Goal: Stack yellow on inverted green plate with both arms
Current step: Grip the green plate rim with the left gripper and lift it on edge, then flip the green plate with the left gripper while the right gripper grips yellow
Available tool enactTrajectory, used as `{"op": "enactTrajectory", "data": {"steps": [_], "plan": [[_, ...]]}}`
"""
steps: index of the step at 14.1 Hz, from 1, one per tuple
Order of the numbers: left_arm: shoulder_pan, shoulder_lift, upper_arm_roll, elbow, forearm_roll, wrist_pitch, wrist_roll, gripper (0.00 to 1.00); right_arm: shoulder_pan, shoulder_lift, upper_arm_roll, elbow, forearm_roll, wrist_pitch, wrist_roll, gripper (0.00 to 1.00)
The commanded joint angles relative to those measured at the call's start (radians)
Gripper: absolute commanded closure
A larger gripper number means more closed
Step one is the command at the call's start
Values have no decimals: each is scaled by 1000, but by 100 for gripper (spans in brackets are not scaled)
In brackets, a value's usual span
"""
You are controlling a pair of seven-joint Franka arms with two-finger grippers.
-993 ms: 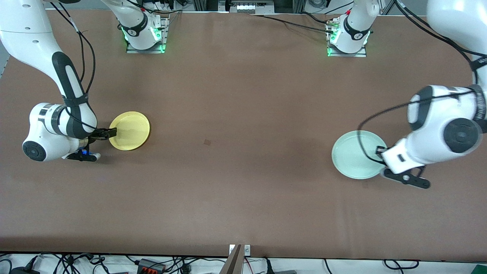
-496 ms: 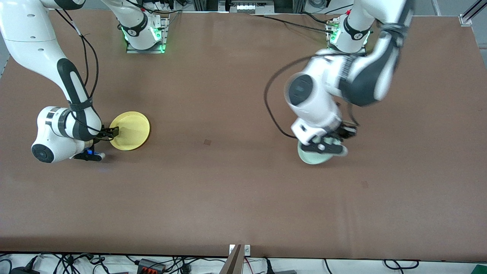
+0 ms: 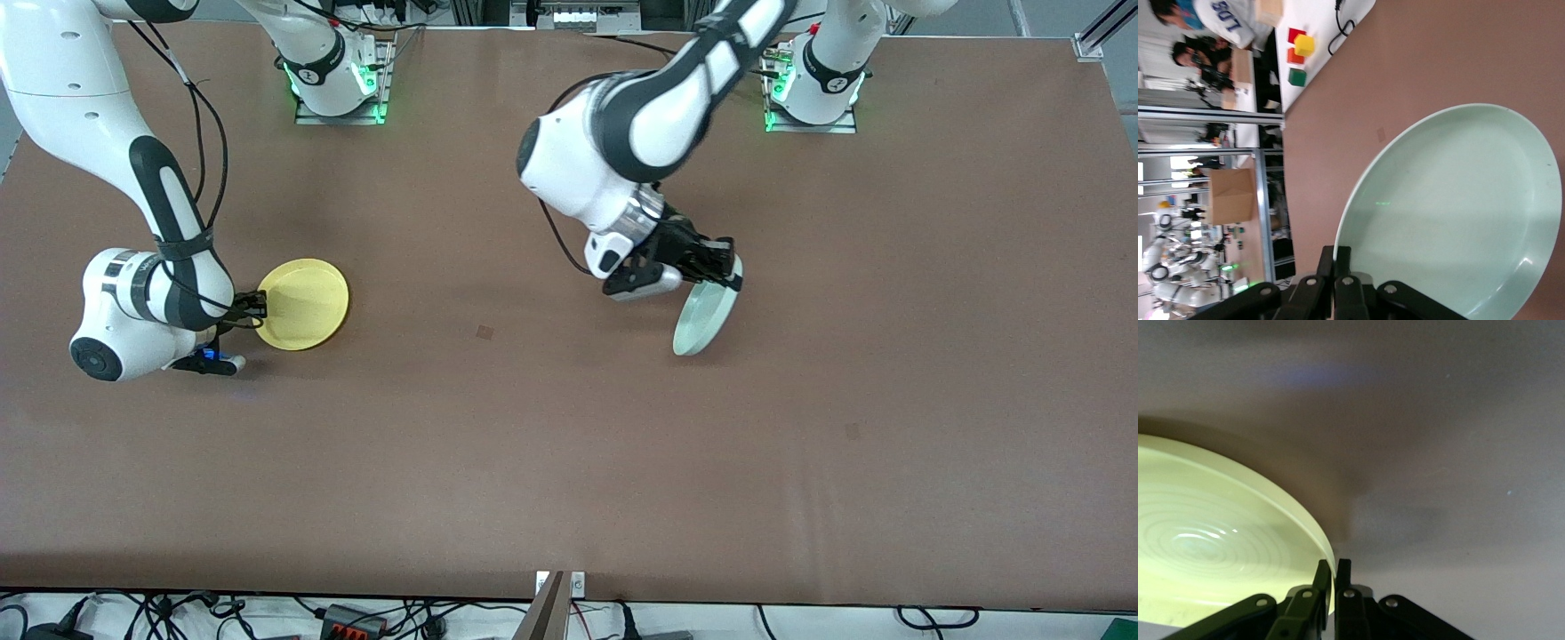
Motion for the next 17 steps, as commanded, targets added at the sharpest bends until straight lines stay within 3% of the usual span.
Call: {"op": "enactTrajectory", "data": {"steps": [1,4,7,9,12,17], "plan": [[-74,104,22,83,96,-49,-64,99,-10,-22,11,37,15,-47,-8,100],[-101,155,22,90,103,-47,-187,99,-17,-33,16,193,22,-272,-7,100],[-128,205,22,92,103,-49,-276,99,-8,-51,19,284,51,-349,-8,100],[-131,233,22,94,101,-46,-325,99,0,-53,19,350,151,-382,-10,100],[-131,268,22,120,100,-38,-387,99,33,-53,19,367,251,-382,4,100],[-135,287,8,130,87,43,-468,99,73,-44,19,367,335,-377,12,100]]}}
